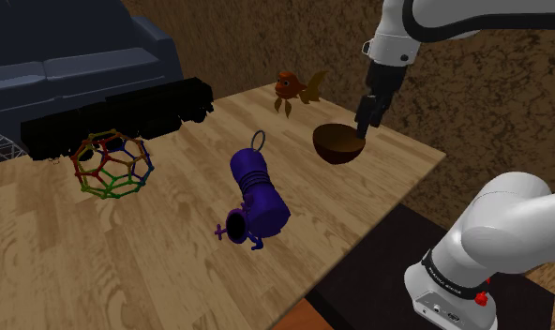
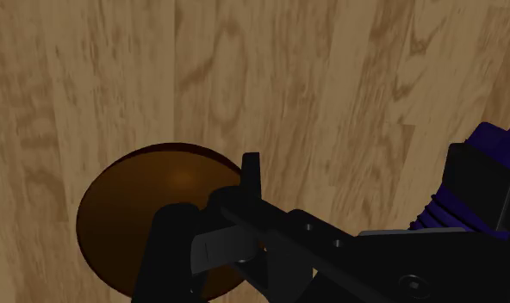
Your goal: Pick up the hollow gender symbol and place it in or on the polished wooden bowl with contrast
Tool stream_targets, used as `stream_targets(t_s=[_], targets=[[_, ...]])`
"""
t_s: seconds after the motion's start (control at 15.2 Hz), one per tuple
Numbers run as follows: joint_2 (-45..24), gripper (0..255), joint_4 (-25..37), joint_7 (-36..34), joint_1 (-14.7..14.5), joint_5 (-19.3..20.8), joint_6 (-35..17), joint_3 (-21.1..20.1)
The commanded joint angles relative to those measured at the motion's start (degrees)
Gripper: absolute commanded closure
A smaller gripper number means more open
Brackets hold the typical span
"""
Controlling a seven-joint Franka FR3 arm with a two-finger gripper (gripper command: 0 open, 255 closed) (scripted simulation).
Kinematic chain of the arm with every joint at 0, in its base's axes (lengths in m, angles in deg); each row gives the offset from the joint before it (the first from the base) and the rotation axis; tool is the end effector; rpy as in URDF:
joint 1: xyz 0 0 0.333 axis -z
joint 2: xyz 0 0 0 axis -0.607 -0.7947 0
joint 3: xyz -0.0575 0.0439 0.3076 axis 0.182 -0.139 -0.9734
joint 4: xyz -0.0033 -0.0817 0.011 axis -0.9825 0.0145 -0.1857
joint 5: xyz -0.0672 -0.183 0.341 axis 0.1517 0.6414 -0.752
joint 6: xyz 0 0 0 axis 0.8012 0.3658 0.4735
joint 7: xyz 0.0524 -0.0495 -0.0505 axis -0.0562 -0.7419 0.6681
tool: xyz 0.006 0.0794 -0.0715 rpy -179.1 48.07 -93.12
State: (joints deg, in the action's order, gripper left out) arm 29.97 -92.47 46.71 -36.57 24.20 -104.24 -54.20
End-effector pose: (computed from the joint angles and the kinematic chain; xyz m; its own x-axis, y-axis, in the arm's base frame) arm 0.3191 0.0046 0.5440 0.9929 0.1164 -0.0256 0.1134 -0.9888 -0.0973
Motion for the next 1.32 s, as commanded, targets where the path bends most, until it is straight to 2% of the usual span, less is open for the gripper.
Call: stream_targets(t_s=[0.0, 0.59, 1.25], targets=[[0.00, 0, 0.00, 0.00, 0.00, 0.00, 0.00, 0.00], [-10.49, 0, 1.62, -3.15, -5.89, -9.59, -10.39, -5.36], [-24.71, 0, 8.94, -5.00, -11.62, -18.11, -20.42, -10.95]])
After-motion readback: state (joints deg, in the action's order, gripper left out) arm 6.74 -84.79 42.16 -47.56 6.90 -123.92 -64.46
